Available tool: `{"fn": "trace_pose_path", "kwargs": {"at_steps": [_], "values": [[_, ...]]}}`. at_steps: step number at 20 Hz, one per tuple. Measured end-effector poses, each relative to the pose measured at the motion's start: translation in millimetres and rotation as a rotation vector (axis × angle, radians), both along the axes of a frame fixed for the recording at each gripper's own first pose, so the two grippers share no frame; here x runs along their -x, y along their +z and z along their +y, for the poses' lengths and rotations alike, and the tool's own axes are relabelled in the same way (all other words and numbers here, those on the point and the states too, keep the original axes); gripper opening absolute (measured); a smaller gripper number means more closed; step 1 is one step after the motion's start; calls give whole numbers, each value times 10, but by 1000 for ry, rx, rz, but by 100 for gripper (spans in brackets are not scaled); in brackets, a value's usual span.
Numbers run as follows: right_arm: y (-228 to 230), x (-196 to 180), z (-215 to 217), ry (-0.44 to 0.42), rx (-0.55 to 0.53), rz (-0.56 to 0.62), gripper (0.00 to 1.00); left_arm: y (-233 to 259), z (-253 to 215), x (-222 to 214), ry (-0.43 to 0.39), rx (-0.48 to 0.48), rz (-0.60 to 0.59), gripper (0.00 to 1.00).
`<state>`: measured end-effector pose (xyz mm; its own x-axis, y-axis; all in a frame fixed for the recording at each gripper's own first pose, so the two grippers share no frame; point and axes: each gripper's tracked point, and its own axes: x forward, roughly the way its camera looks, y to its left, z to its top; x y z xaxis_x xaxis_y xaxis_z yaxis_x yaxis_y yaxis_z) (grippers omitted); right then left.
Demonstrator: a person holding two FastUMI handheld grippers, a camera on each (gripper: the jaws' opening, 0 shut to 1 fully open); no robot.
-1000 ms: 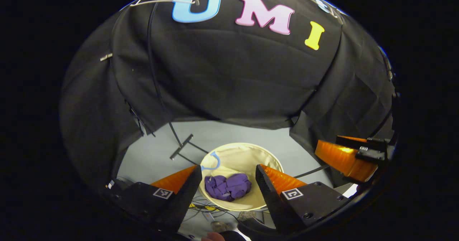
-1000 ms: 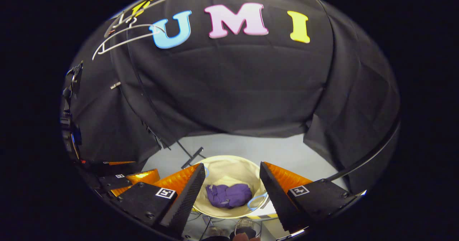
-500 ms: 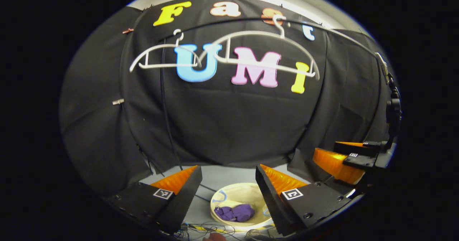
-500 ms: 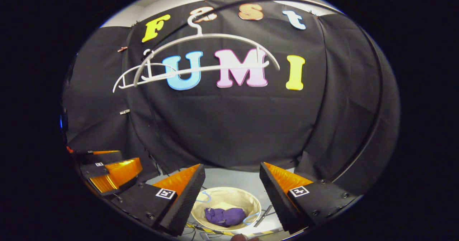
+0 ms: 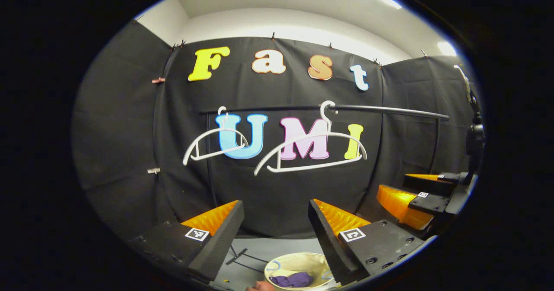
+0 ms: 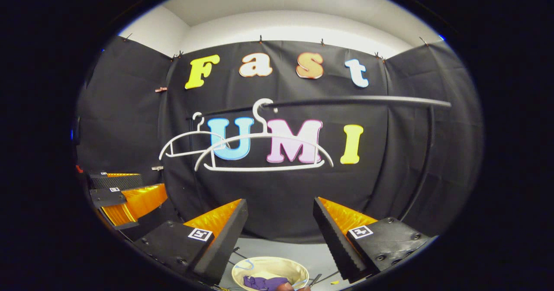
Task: Grasp the clothes on the hanger with both hands and then place them into the laundry hamper below.
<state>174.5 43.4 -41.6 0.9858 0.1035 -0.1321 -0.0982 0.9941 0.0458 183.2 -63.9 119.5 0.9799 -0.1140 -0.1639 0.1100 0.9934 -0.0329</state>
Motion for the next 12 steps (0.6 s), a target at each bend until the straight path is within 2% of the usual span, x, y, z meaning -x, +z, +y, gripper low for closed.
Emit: {"fn": "trace_pose_path", "kwargs": {"at_steps": [2,4,5,7,8,9,10,12], "values": [[206,92,18,-4,-10,-43,100,110,-12,113,-6,-2,-24,90],[354,148,68,-6,-11,-72,97,241,23,198,-7,3,-41,90],[400,173,93,-6,-4,-77,100,294,44,239,-7,5,-48,90],[480,233,117,-7,4,-87,98,370,82,284,1,1,-64,90],[521,276,129,-7,0,-94,100,406,108,305,7,-1,-72,94],[548,320,135,-7,-5,-103,96,447,118,333,10,-1,-83,90],[570,349,141,-10,-4,-112,100,463,128,354,11,0,-91,94],[593,381,144,-11,6,-125,93,479,124,367,13,3,-95,94]]}}
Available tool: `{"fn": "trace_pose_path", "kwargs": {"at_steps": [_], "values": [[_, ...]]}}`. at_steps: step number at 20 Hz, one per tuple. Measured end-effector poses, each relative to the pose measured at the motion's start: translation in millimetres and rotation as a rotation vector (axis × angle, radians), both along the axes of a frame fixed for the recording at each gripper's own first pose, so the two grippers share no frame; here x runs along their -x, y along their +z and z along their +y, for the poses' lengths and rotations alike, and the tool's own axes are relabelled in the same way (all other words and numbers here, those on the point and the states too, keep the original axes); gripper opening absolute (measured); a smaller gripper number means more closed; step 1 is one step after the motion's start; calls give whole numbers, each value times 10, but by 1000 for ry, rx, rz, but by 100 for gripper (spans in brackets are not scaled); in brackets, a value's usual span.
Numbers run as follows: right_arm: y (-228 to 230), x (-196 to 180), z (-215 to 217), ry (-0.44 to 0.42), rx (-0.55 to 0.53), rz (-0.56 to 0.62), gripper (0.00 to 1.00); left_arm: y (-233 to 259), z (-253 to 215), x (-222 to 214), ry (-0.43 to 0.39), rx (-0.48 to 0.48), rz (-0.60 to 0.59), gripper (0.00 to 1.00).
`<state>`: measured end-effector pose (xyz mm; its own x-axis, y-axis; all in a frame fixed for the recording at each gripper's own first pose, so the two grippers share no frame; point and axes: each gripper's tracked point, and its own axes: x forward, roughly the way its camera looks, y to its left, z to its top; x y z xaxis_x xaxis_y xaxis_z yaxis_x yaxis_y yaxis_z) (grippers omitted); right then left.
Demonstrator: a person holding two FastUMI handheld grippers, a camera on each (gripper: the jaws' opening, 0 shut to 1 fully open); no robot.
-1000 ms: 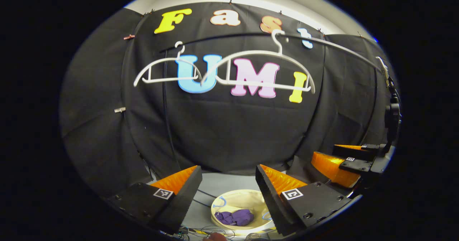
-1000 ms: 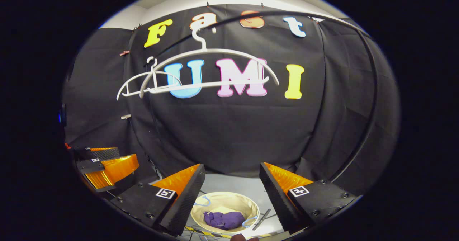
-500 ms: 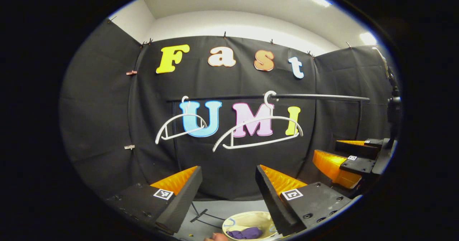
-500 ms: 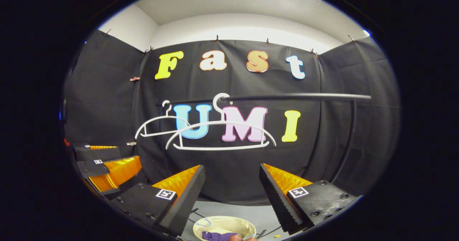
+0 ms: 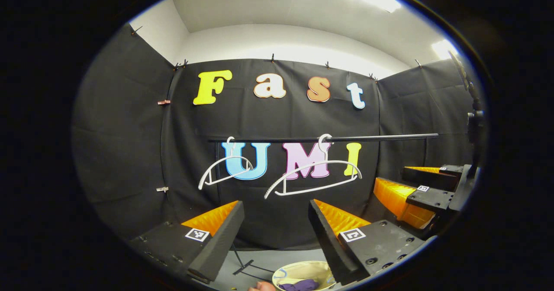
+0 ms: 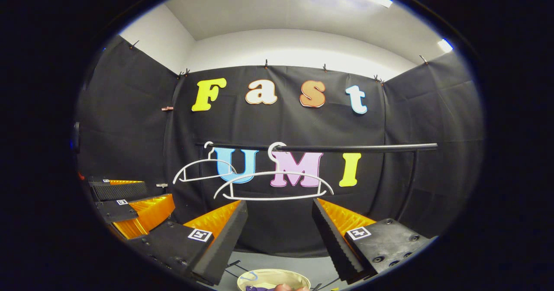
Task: Grasp the clothes on the hanger with both hands and then place them into the laundry hamper below.
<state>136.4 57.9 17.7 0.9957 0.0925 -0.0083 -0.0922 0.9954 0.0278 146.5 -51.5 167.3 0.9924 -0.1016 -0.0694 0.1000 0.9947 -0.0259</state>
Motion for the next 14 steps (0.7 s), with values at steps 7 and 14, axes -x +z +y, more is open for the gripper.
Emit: {"fn": "trace_pose_path", "kwargs": {"at_steps": [7,14], "values": [[177,65,-18,10,2,-53,96,-63,-39,126,-1,30,13,94],[120,87,-91,5,-15,-28,97,-87,-54,244,8,68,23,94]]}}
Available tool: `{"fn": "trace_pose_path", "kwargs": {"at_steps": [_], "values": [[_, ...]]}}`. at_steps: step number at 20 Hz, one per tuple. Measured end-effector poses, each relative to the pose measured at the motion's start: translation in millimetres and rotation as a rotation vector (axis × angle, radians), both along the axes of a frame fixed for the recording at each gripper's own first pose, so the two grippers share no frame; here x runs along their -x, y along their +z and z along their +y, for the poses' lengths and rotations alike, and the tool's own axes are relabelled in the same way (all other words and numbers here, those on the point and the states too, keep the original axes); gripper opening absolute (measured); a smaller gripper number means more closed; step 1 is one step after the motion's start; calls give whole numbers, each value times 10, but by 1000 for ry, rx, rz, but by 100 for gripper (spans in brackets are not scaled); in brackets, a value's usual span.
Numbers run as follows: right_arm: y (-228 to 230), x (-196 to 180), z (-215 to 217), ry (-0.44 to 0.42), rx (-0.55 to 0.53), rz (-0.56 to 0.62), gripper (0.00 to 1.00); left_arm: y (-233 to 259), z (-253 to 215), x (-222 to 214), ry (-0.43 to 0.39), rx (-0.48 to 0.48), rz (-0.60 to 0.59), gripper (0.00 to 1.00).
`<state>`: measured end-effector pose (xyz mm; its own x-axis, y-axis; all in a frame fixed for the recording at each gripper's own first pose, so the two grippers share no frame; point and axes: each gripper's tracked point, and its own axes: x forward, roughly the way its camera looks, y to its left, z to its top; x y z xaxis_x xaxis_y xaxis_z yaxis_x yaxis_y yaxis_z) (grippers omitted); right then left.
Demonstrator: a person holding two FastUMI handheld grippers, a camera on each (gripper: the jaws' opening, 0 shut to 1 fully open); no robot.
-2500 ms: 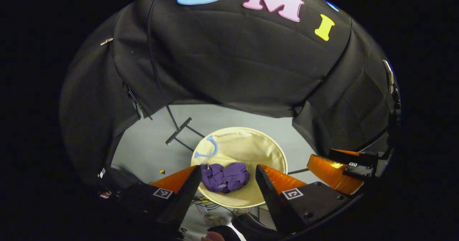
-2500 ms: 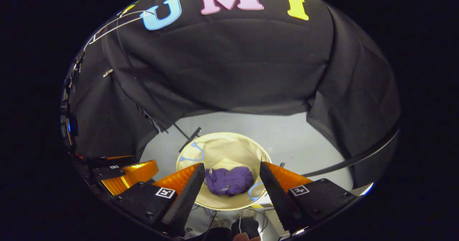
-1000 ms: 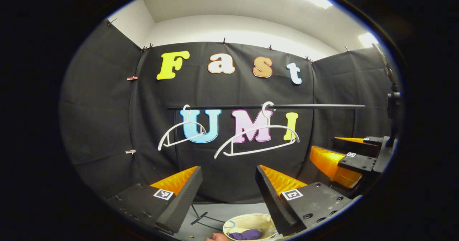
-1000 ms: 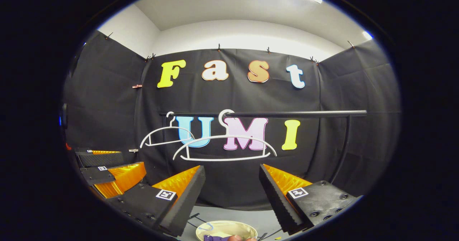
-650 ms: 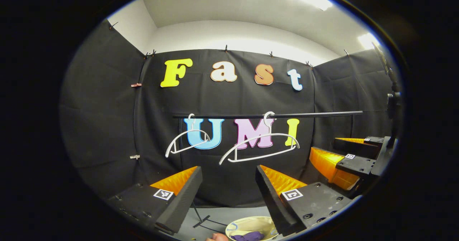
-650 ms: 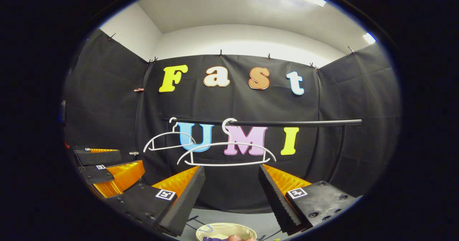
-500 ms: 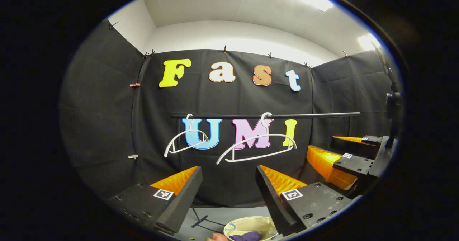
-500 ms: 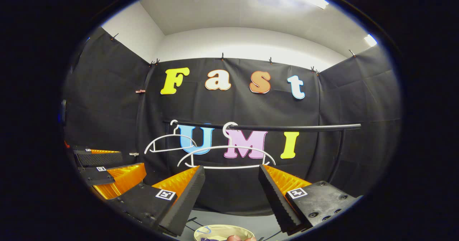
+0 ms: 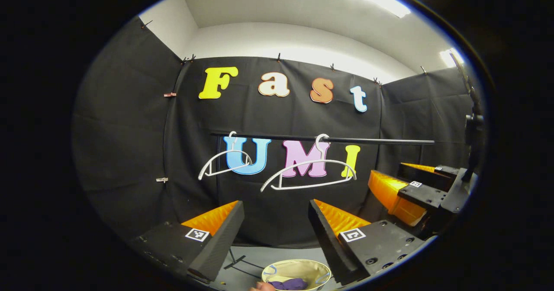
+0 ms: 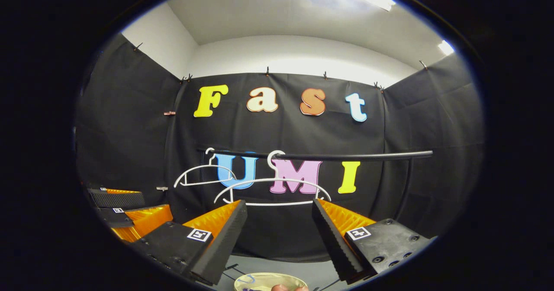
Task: Grasp the clothes on the hanger with both hands and then place them into the laundry hamper below.
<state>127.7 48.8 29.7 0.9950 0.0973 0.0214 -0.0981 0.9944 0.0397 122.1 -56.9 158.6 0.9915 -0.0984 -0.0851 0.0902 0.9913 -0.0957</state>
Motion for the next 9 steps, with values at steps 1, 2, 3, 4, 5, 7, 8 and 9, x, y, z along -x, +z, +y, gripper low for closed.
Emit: {"fn": "trace_pose_path", "kwargs": {"at_steps": [1,2,3,4,5,7,8,9], "values": [[-3,13,-2,0,-3,5,100,11,14,18,1,-2,-3,94],[-1,27,-3,0,-2,5,100,12,22,39,3,-1,-6,94],[14,39,-7,-1,2,2,98,20,15,60,1,3,-6,94],[26,45,-21,-6,7,-1,97,13,10,91,-1,5,-6,94],[34,49,-33,-9,10,-4,97,27,17,108,-2,6,-6,94],[31,65,-69,-18,16,-2,97,39,-3,113,-9,7,-6,94],[26,68,-91,-22,19,0,100,35,-25,112,-12,8,-6,94],[15,75,-114,-25,21,3,100,44,-36,116,-14,10,-4,94]]}}
